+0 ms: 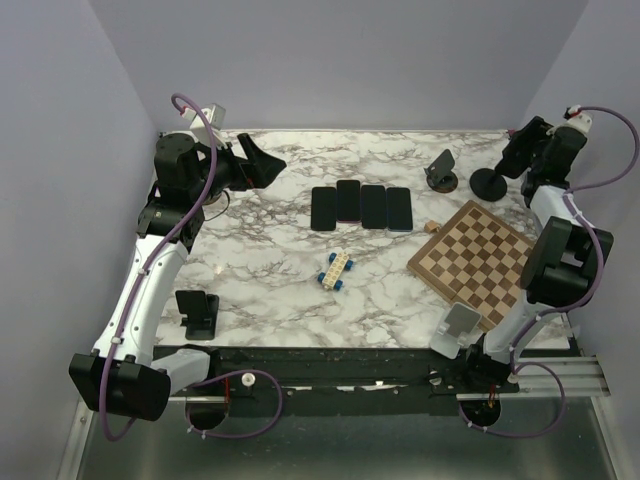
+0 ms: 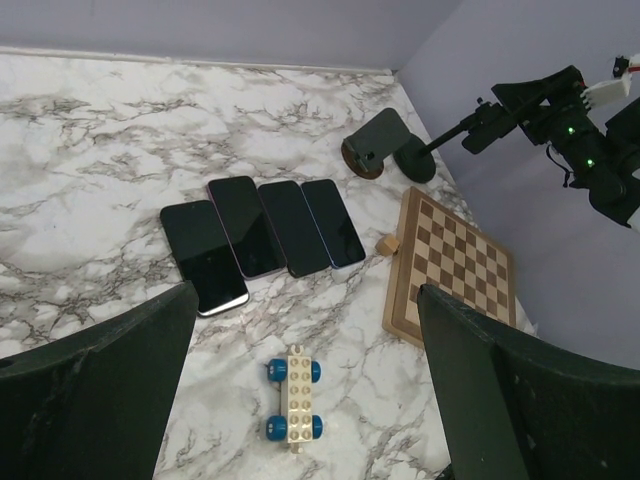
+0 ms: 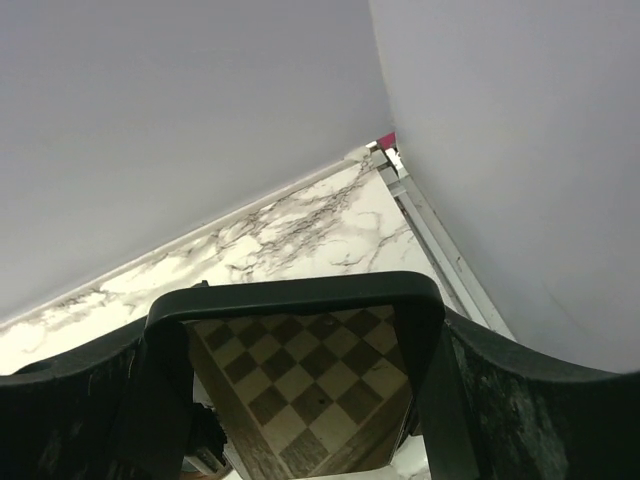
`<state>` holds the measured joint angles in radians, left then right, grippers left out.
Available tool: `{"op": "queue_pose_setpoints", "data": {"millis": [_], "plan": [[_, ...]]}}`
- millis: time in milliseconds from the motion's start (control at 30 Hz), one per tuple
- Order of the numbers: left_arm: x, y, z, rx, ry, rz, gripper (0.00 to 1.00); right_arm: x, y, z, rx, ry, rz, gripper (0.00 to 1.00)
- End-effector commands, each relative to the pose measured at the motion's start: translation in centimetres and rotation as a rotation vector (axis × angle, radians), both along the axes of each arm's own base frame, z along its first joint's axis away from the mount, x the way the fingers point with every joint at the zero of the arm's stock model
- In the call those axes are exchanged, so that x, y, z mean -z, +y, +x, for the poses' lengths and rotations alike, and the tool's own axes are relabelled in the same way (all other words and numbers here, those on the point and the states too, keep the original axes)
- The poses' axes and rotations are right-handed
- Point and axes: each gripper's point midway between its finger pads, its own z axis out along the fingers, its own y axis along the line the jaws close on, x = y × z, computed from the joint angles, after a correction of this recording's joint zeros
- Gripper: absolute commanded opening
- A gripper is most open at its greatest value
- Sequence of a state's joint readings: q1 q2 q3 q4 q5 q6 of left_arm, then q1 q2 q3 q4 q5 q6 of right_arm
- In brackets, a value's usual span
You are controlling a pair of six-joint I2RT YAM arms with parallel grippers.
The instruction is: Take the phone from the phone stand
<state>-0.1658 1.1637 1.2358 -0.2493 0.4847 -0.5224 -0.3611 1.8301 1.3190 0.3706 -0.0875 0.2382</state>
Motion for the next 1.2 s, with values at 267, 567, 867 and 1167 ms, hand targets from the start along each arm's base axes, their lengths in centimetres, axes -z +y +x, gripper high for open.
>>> {"op": "queue_pose_setpoints", "data": {"millis": [267,567,867,1167], "plan": [[-0.3,-0.4,-0.2,0.026,-0.018,-0.012,0.99,-10.3,-0.4,-3.8,0.147,-0.349,0.148,0.01],[0.0,-0.8,-0.2,0.04,-0.008,-0.015,0.99,-13.6,1.2,-7.0,0.139,-0.465,0.247,0.01],[0.2,-0.8,0.0,0.04,-0.003,-0.015,0.99,-14.9,6.3,-11.3,-0.007,-0.496,0.363,0.01],[0.3,-1.3,0.1,0.06,0.015,-0.033,0.99,-16.2,17.0,-15.3,-0.25,-0.336,0.347,0.01]]}}
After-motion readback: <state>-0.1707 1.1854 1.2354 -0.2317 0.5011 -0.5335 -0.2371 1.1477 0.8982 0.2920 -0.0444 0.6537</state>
